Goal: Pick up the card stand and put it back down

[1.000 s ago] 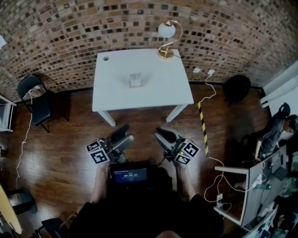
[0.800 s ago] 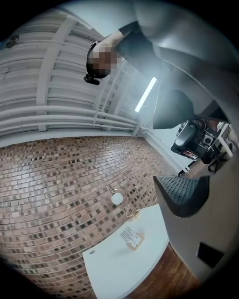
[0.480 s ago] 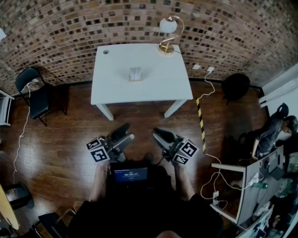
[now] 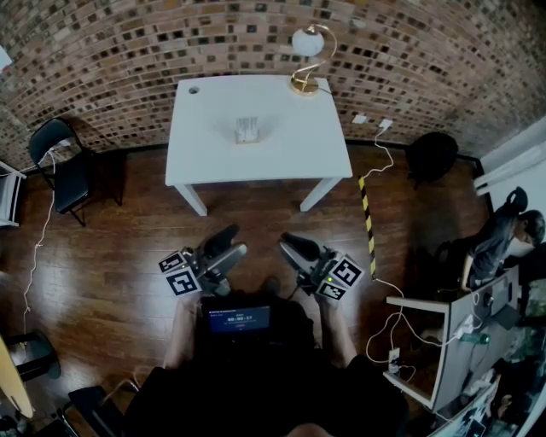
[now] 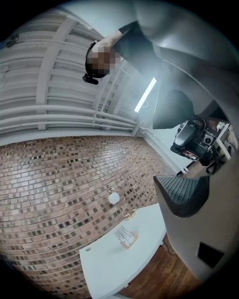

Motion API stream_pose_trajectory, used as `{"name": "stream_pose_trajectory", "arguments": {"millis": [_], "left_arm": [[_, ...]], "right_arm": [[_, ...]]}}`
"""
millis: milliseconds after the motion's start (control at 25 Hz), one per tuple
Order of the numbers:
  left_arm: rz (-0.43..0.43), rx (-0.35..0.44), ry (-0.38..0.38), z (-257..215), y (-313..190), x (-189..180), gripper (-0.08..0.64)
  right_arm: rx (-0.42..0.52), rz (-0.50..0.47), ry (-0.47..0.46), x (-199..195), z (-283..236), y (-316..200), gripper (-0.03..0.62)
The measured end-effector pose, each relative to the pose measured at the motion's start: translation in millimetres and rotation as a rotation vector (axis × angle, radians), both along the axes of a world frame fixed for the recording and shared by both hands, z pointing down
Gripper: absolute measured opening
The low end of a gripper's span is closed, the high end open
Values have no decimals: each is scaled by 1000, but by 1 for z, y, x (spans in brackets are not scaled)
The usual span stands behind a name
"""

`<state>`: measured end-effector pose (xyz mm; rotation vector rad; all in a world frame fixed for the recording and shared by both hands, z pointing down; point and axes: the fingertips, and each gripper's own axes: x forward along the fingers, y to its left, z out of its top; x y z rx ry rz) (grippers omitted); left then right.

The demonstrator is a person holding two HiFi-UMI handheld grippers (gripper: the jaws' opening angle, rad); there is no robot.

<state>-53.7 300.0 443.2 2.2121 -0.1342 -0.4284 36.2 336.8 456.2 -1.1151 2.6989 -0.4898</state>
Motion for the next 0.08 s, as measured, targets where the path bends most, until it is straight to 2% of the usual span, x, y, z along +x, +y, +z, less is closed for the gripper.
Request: {"name": "stream_pose_trajectory", "arguments": {"millis": [80], "left_arm": [[-1, 3, -1, -1, -1, 0, 298]], "right_arm": [[-8, 3, -9, 2, 0, 2, 75]]}}
